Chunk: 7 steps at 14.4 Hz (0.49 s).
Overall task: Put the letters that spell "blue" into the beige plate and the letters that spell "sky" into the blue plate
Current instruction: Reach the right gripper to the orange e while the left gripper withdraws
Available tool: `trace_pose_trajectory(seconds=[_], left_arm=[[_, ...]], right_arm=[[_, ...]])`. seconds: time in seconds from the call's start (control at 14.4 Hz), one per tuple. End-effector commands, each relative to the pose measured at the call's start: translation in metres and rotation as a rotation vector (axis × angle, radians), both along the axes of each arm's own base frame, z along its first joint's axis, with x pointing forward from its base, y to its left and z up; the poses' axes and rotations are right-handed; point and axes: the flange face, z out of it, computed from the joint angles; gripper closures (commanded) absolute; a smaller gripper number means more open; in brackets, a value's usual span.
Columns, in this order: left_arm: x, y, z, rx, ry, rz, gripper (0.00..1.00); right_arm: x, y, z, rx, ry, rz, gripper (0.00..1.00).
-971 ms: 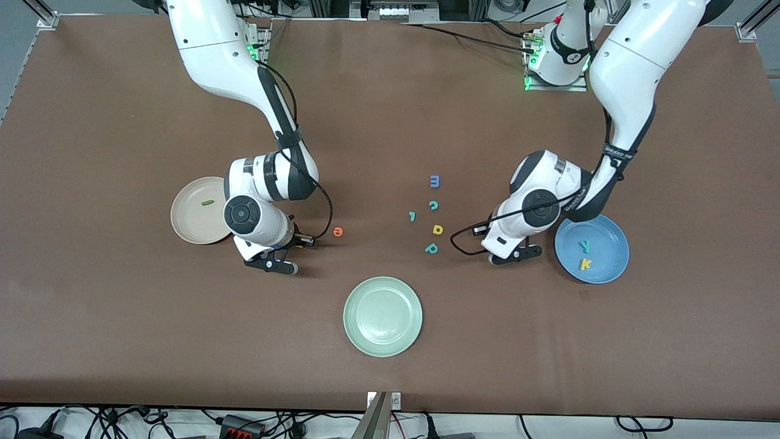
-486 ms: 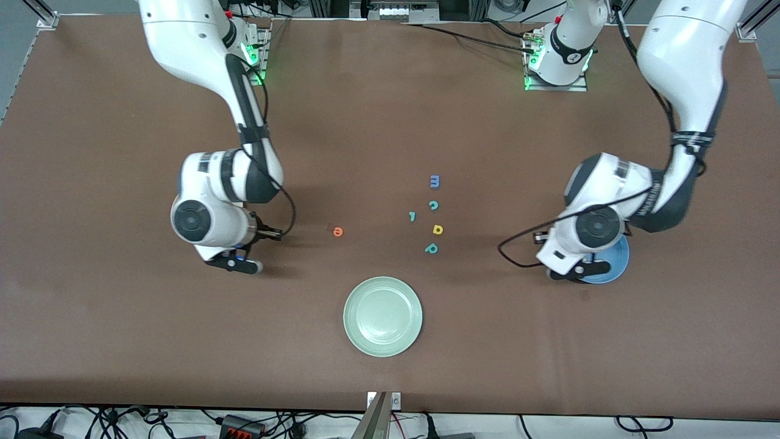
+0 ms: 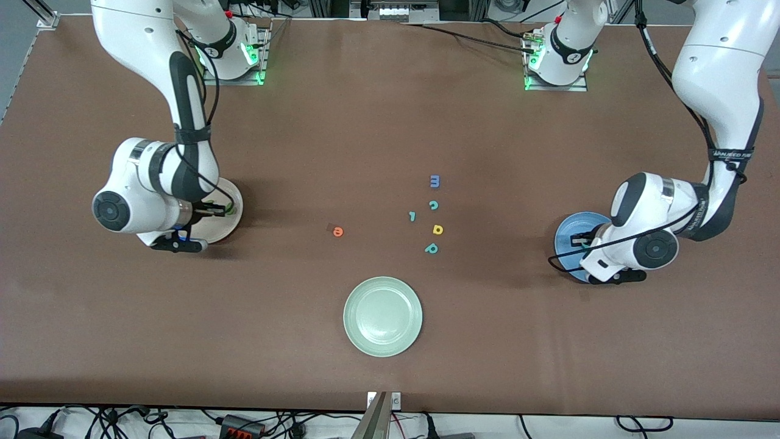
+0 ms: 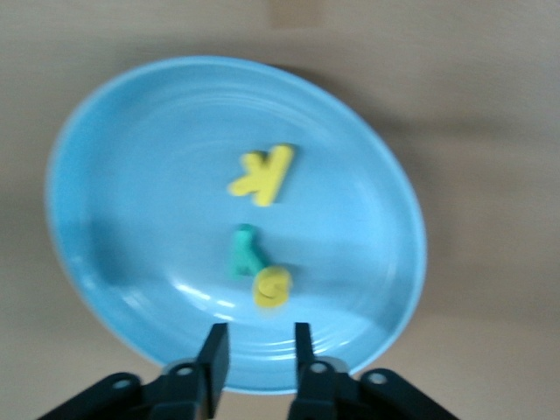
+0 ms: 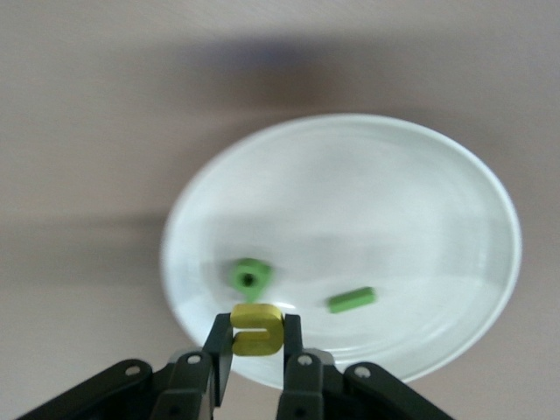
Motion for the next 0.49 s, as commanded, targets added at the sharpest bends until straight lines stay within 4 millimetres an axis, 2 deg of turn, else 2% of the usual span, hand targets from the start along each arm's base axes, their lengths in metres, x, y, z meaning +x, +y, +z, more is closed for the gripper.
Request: trace_pose_trajectory(seconds=[0.0,0.14,0.28,0.35,0.42], left_arm=[[0.002,-0.026,0.02,-0.008,-0.033,-0.063,0.0],[0.006,-0.03,0.045,-0.001,-0.071,-0.072,0.0],[0.017,-0.028,0.089,0.007,-0.142,-0.093,0.0],[0.024,-0.026,0.116,0.003,-0.185,-0.124,0.0],[0.029,-0.025,0.138,-0.003,-0.215,-0.167,0.0]], right_arm=[[-0.004,-0.004,-0.012,0.002,-0.008,0.016,0.77],[0.001,-0.008,-0.024,-0.026,-0.039,0.035,0.77],[0.006,-0.011,-0.022,-0.027,-0.062,0.038,0.75],[0.009,-0.013,-0.021,-0.024,-0.087,0.058,0.49],[0.01,-0.017,-0.025,-0.031,-0.1,0.049,0.0]])
